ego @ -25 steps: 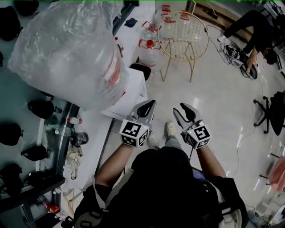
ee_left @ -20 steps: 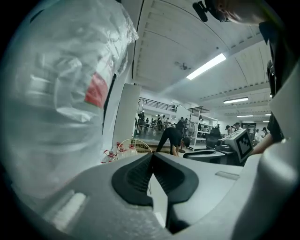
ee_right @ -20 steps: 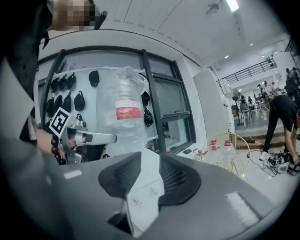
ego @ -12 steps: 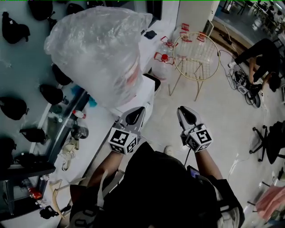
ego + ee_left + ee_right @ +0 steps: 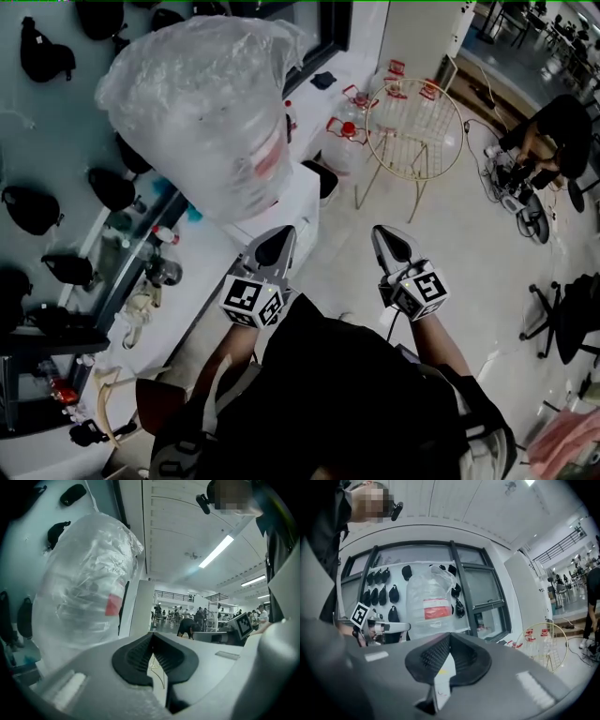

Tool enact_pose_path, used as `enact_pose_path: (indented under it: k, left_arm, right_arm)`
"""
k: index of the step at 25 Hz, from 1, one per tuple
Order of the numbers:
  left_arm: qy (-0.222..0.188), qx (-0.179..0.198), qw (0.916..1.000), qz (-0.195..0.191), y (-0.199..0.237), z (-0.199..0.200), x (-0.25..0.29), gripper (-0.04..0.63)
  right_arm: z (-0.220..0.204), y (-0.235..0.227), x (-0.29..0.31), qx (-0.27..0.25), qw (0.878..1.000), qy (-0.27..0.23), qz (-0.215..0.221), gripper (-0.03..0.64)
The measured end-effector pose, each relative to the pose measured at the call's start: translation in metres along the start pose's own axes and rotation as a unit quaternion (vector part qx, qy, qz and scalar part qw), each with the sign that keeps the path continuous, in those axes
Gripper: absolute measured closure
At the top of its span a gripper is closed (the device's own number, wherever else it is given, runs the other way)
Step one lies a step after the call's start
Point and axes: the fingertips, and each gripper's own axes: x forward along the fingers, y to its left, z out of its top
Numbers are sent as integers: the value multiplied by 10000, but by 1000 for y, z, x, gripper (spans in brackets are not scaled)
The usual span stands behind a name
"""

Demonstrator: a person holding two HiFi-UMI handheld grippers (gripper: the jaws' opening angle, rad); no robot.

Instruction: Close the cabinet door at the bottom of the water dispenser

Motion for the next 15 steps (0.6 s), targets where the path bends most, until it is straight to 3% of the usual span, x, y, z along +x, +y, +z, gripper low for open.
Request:
enact_pose_path:
  k: [15]
  left_arm:
    - [-75,61,9999,87,-17,-4,18,588]
  right_arm:
    - [1,-9,-2,-91,9996,-41,254,611]
